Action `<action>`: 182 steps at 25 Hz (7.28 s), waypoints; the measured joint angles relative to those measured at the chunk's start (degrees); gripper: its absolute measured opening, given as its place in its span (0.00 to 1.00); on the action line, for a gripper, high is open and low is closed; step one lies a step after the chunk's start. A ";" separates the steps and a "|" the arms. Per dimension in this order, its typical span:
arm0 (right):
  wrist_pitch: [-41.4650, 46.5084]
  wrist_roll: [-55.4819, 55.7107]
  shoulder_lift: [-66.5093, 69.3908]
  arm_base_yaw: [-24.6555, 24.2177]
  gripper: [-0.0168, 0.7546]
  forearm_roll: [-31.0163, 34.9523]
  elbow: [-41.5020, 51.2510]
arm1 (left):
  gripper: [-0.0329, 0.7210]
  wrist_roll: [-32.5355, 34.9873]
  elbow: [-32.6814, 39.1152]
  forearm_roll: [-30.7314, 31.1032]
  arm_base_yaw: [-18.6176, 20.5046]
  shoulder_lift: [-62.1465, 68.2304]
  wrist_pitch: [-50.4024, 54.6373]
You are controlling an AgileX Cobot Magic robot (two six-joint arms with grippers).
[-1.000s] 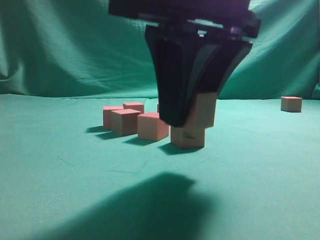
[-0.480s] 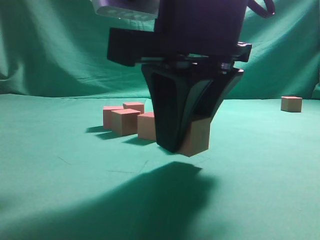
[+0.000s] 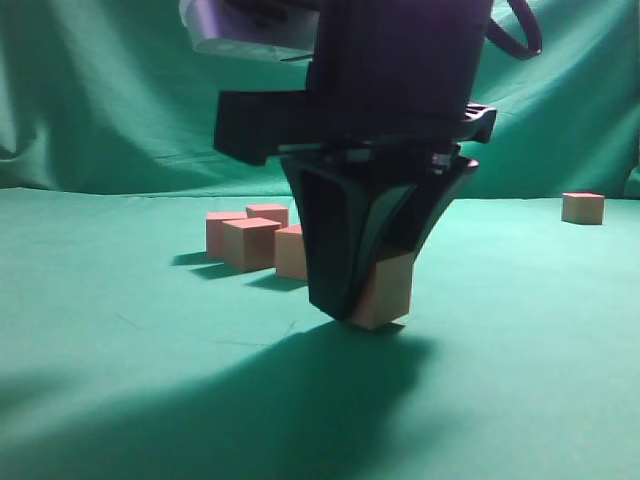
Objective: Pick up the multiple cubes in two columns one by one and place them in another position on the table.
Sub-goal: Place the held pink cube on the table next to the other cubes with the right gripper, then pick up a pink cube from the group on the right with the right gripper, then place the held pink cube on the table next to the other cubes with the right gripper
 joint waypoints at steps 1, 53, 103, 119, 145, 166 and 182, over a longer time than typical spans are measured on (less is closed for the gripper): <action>0.00 0.00 0.12 0.00 0.39 -0.22 0.00 | 0.04 0.00 0.00 0.00 0.00 0.00 0.00; 0.53 0.34 0.12 -0.03 0.59 -4.07 0.00 | 0.04 0.00 0.00 0.00 0.00 0.00 0.00; 30.63 23.67 -35.49 -18.15 0.79 -30.67 -10.97 | 0.04 0.00 0.00 0.00 0.00 0.00 0.00; 28.74 7.91 -8.08 -41.67 0.73 -10.04 -27.82 | 0.04 0.00 0.00 0.00 0.00 0.00 0.00; 23.08 -2.73 33.29 -50.74 0.73 6.71 -59.59 | 0.04 0.00 0.00 0.00 0.00 0.00 0.00; 24.97 -4.08 33.01 -50.74 0.35 7.83 -62.39 | 0.04 0.00 0.00 0.00 0.00 0.00 0.00; 34.95 -5.52 8.83 -50.42 0.35 12.46 -63.96 | 0.04 0.00 0.00 0.00 0.00 0.00 0.00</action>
